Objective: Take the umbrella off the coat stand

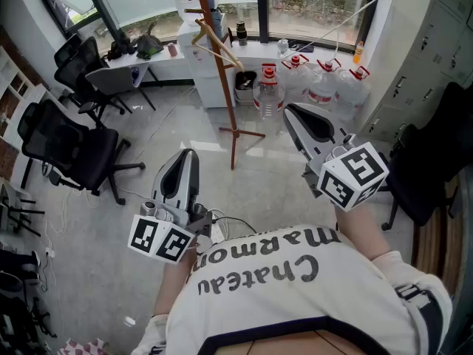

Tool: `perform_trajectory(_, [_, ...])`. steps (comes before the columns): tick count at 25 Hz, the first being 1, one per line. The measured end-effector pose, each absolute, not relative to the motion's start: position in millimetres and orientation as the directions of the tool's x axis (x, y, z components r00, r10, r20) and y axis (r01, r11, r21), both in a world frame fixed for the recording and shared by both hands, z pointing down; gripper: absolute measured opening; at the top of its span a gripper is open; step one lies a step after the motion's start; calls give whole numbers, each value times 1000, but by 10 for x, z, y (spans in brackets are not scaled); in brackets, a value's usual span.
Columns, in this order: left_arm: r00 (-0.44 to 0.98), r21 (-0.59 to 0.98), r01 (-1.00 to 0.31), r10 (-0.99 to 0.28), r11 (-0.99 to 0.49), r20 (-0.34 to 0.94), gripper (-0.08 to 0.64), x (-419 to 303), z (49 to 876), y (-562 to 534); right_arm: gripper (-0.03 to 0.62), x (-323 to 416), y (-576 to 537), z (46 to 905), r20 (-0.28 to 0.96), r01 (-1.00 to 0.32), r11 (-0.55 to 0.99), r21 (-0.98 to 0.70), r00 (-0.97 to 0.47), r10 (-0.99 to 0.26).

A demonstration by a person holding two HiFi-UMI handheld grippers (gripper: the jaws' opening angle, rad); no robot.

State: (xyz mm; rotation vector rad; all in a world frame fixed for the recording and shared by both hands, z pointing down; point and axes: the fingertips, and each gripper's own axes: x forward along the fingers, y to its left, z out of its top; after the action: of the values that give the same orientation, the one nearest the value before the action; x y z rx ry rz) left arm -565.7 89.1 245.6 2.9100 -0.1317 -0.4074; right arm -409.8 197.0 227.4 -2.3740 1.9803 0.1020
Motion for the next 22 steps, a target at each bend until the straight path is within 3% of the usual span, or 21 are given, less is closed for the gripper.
perform_trajectory(14, [969,247,-5,-66,-969,-237,23,-5766,2686,740,46,-4291,1831,2444,-94,-983,-161,-82,169,-981])
perform_trajectory(22, [981,288,65,8,-955,-195,23,-5665,3000,691,46,-4298,1934,3025,36,-948,-309,-80,307,-951])
